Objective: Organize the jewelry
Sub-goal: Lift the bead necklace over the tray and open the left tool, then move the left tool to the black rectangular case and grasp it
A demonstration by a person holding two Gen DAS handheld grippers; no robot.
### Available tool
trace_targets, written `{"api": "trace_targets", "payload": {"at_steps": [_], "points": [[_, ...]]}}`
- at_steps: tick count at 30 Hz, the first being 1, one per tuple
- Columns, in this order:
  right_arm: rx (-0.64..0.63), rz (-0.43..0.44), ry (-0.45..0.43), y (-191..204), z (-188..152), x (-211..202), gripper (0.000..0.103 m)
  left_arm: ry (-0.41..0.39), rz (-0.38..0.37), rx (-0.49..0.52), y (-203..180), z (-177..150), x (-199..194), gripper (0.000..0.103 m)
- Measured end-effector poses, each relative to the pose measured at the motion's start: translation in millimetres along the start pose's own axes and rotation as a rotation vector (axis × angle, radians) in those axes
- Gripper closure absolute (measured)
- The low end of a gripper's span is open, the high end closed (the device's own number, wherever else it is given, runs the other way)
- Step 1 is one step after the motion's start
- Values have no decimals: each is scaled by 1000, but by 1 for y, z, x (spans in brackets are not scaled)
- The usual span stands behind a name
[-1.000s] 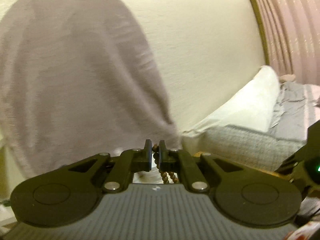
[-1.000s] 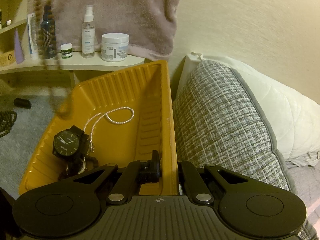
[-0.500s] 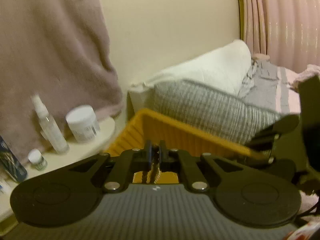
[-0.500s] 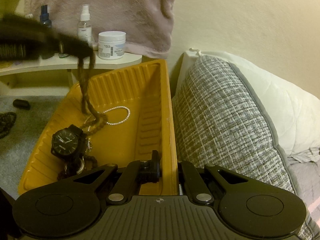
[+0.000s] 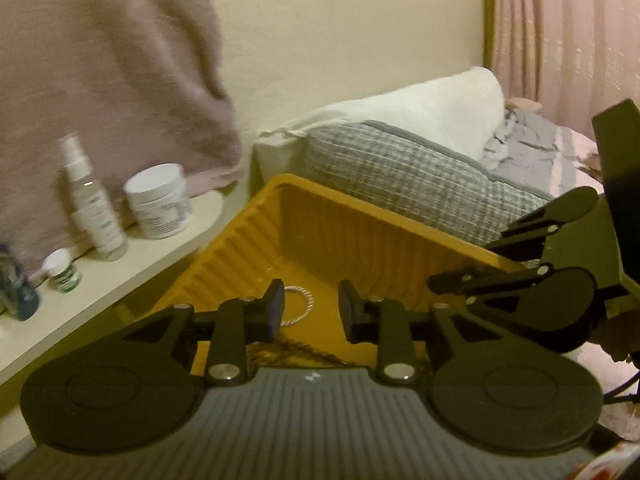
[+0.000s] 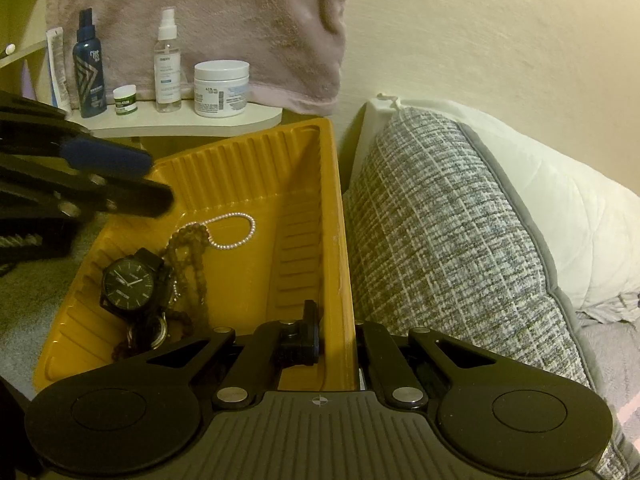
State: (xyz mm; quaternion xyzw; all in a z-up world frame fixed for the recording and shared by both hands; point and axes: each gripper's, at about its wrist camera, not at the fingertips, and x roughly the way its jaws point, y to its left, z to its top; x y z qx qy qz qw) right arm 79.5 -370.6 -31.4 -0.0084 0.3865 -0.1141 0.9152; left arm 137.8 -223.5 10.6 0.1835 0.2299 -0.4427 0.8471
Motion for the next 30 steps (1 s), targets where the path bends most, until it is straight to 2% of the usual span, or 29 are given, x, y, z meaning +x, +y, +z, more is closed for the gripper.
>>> {"api": "trace_targets", "payload": {"at_steps": [3, 7, 14, 20, 25, 30], "points": [[0, -1, -1, 0, 0, 0, 100, -14, 60, -36, 14, -10, -17, 77], [-1, -1, -2, 1, -1, 0, 100, -25, 178, -113, 38, -33, -44, 77], [-1, -2, -1, 1, -2, 0, 100, 34, 406, -257, 80, -91, -89, 76], [-9, -7, 5, 2, -2, 1, 100, 101, 540, -313, 105, -130, -115, 76], [-10, -10, 4, 2, -2, 1, 100, 145, 587, -321, 111, -153, -120, 76], [-14, -12, 9, 1, -3, 2, 100, 185, 579, -314, 105, -170, -110, 76]]}}
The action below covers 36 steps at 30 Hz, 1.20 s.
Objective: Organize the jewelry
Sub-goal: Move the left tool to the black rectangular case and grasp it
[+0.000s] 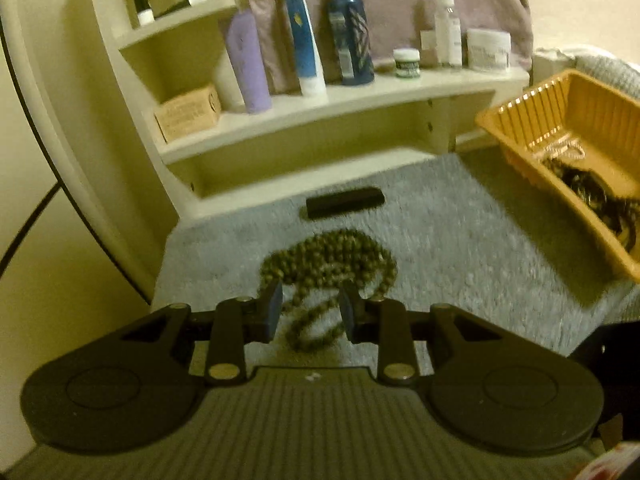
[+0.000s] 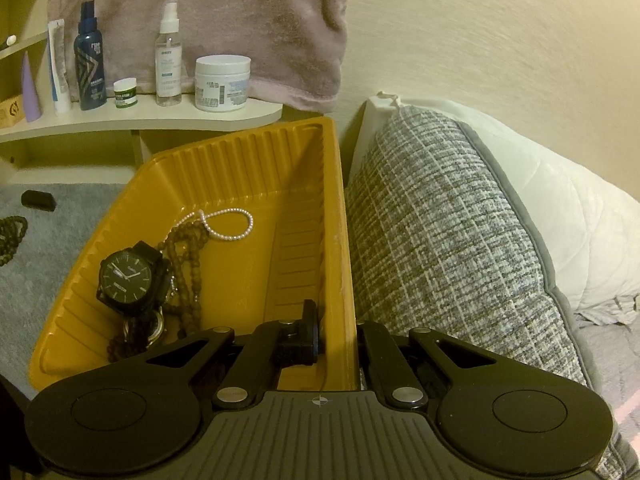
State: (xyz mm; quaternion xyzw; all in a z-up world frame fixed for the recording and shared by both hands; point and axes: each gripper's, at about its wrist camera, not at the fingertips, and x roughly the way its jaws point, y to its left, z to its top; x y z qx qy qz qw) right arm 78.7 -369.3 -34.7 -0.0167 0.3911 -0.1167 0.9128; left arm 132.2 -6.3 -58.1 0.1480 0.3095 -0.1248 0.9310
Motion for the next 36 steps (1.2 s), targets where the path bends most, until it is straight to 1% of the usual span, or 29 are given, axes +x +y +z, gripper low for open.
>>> {"api": "trace_targets", "payload": {"at_steps": [2, 5, 8, 9, 10, 11, 13, 16, 18, 20, 26, 29, 31, 36], "points": [[-3, -1, 1, 0, 0, 0, 100, 9, -11, -5, -3, -3, 3, 75], [-4, -1, 2, 0, 0, 0, 100, 3, -16, -15, -5, -1, 11, 70], [-5, -2, 3, -1, 1, 0, 100, -7, -18, -50, -6, 8, 20, 56], [-4, -3, 3, -1, 1, 0, 99, -14, -18, -64, -7, 11, 23, 44], [-4, -3, 3, -1, 1, 0, 99, -25, -19, -80, -7, 15, 27, 35], [-4, -3, 3, -2, 1, 0, 99, -33, -22, -93, -8, 20, 31, 32], [-4, -3, 3, -1, 1, 0, 99, -40, -32, -113, -9, 29, 40, 24], [-1, 0, 5, -3, 1, 1, 99, -50, -37, -128, -12, 43, 56, 18], [0, 1, 6, -3, 0, 2, 99, -58, -25, -136, -15, 50, 68, 13], [3, 3, 9, -4, 0, 3, 99, -62, -20, -143, -16, 55, 80, 12], [1, 1, 16, -3, 0, 4, 99, -28, -19, -198, -16, 63, 112, 12], [0, 1, 19, -3, 1, 5, 99, -8, -12, -201, -17, 64, 123, 13], [-1, 0, 21, -3, 1, 5, 99, 9, -10, -196, -17, 64, 129, 21], [-2, -1, 21, -3, 1, 6, 99, 20, -6, -177, -19, 62, 133, 29]]}}
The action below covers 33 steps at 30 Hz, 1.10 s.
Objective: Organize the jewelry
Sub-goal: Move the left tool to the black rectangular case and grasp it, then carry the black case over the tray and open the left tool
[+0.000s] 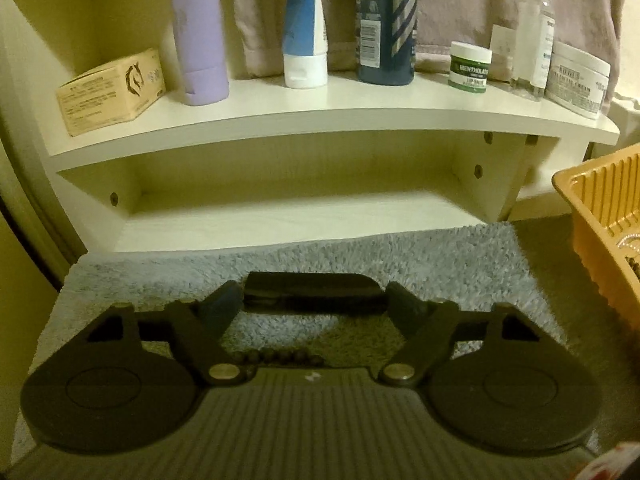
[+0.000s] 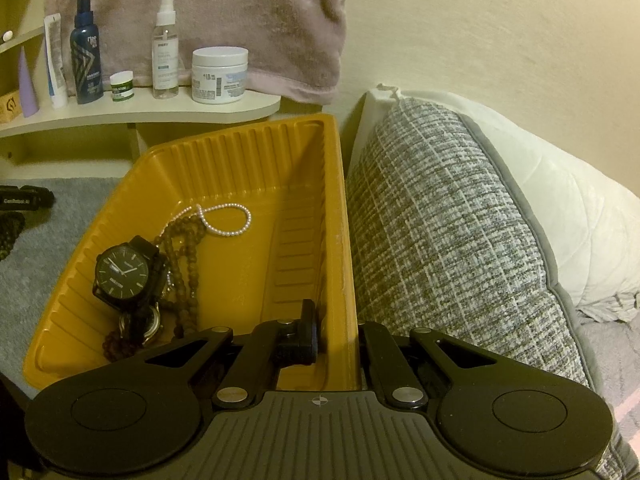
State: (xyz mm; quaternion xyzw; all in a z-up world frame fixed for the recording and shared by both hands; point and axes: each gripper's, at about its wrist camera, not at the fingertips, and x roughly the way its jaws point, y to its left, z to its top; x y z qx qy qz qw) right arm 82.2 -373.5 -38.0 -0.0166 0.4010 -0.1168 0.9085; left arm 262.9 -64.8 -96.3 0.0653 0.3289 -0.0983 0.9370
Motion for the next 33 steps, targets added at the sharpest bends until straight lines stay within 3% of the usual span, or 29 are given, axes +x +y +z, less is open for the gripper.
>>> {"api": "trace_targets", "payload": {"at_steps": [3, 11, 20, 26, 33], "points": [[-1, 0, -1, 0, 0, 0, 99, -19, 10, 4, 0, -2, -6, 29], [-1, -1, -7, -1, -1, 0, 99, -73, -94, 53, -19, 4, -48, 29], [2, 1, -13, 0, -3, -1, 99, -136, -358, 127, -91, 12, -115, 29], [7, 6, -12, -1, -3, -1, 99, -142, -557, 241, -141, 2, -140, 29], [11, 7, -12, -2, -4, -1, 99, -133, -624, 357, -170, -8, -142, 29]]}}
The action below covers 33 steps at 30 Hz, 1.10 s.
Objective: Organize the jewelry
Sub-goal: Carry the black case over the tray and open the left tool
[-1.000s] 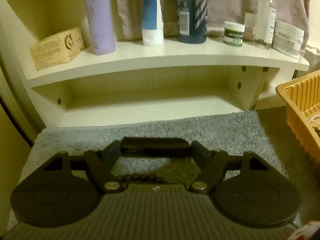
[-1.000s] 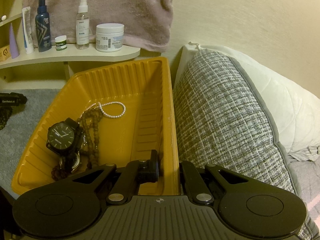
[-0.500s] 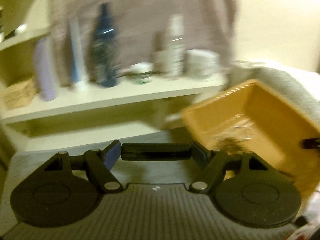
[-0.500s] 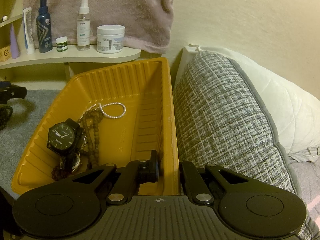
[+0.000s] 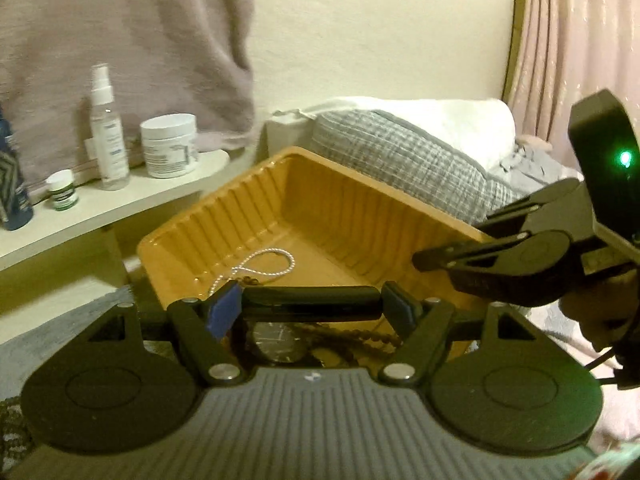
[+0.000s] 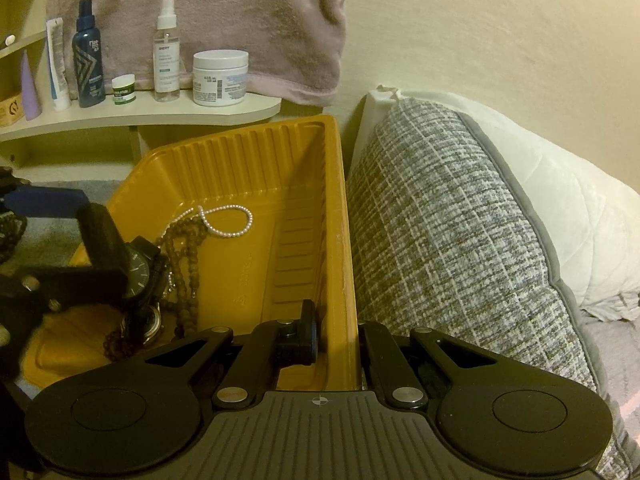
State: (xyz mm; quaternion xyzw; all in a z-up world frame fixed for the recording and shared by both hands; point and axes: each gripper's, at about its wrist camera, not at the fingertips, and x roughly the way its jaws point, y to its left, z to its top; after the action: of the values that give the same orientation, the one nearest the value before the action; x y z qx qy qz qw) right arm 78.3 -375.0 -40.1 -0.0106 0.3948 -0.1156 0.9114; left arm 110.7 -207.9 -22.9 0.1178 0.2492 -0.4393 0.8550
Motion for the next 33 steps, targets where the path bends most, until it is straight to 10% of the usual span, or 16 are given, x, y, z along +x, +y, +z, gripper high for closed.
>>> {"api": "trace_targets", "payload": {"at_steps": [14, 33], "points": [[3, 0, -1, 0, -1, -1, 99, 1, 30, 39, 2, 0, 10, 22], [-2, -5, 0, 1, -1, -1, 99, 72, 518, -176, 99, -93, -99, 27]]}}
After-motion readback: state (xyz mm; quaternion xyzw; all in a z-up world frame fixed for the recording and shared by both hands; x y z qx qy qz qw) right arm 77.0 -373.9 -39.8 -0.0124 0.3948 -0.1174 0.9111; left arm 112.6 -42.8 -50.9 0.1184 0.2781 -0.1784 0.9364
